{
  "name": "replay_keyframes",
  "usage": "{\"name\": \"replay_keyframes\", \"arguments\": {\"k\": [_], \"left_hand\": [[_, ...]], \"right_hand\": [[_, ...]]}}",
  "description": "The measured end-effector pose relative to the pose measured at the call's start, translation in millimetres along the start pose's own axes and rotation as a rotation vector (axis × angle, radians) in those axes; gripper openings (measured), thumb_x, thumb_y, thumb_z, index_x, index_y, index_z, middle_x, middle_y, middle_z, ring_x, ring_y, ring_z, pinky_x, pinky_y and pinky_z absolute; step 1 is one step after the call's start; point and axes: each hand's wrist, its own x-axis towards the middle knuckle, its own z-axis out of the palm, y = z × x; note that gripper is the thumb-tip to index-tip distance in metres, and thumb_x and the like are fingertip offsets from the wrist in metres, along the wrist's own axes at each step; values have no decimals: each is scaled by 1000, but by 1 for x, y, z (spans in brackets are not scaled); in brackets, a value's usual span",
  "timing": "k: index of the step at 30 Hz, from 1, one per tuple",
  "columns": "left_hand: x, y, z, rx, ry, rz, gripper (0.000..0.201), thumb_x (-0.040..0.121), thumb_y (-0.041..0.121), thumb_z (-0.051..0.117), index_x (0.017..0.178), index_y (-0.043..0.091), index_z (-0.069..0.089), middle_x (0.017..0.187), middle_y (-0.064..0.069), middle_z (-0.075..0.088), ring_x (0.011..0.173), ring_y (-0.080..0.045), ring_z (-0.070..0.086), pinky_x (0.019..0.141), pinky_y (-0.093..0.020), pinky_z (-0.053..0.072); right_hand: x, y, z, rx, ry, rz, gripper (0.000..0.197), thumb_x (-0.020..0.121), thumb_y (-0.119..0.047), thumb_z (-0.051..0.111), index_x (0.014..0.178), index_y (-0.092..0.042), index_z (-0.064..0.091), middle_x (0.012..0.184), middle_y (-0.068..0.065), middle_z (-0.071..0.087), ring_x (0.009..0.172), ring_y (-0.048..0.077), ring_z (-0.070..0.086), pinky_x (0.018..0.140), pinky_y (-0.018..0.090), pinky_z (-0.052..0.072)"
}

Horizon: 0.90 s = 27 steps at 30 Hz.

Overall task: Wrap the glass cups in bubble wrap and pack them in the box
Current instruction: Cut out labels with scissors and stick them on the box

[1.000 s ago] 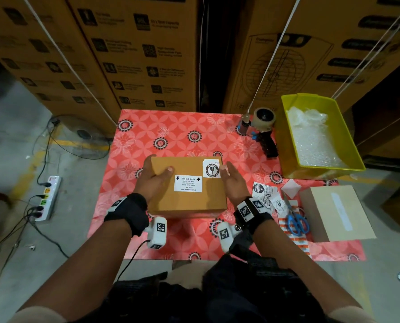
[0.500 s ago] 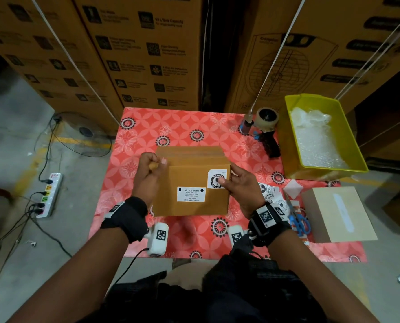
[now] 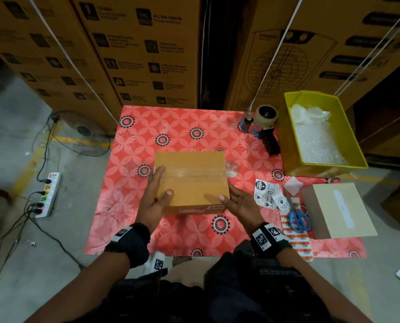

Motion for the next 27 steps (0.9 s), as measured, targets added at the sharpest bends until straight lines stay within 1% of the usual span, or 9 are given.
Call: {"name": "replay_keyframes", "arguments": {"k": [2,4,7,10,13,18,22,25,27], "left_hand": [[3,4,-2,187,3,2,67,110,35,56,167,44,22,178,9,-10,161,-3,-12,132,-53,16],[6,13,-2,443,-35,-36,79,104,63,49,168,44,6,174,0,-29,162,-22,-16,131,-53,15],[11,20,4,893,-50,-45,87,100,74,24,169,32,-10,171,-15,-31,156,-45,-29,129,-62,-3],[16,27,18,1203,-102,119,88,104,72,7,168,17,-14,173,-14,-26,155,-39,-34,127,-59,-17],[20,30,39,1270,-225,239,83,106,66,3,168,14,-11,176,-9,-18,159,-33,-28,130,-57,-10],[23,29,43,1333,-259,340,82,106,64,6,169,13,-4,178,-7,-8,162,-30,-19,131,-56,3],[19,24,29,1301,-84,240,97,102,78,13,169,10,-3,178,-10,-7,164,-29,-14,129,-63,-1],[26,23,23,1229,-5,132,101,100,81,17,169,9,1,177,-15,-5,164,-32,-10,128,-68,2],[35,22,16,1233,-32,164,102,100,80,18,169,8,1,177,-19,-4,164,-34,-11,127,-68,9]], "right_hand": [[4,-5,3,-221,35,-80,46,103,-44,66,147,-42,54,136,-17,68,121,2,67,107,37,56],[11,-10,7,-337,74,-145,50,109,-43,54,157,-32,46,146,-17,57,129,0,58,115,38,48],[19,-18,14,-540,117,-166,65,111,-38,49,167,-21,20,164,4,41,147,18,43,121,36,38],[30,-11,27,-924,59,-249,72,112,-49,33,169,-20,0,176,10,-5,163,30,-3,132,48,10],[36,-11,38,-1217,57,-357,69,109,-53,13,169,-21,0,176,5,-15,159,33,-24,129,58,-8],[45,-10,21,-1246,-29,-425,63,110,-57,15,168,-37,0,176,-7,-12,161,28,-20,128,64,0],[43,-2,19,-687,-17,-154,88,106,-66,36,163,-35,-24,173,7,-24,159,24,-12,129,48,8],[39,3,23,-525,-9,-107,98,104,-67,36,159,-25,-33,166,18,37,142,32,52,119,49,43],[35,1,23,-513,7,-29,97,105,-67,36,164,-14,-21,153,17,55,130,34,63,112,49,50]]}}
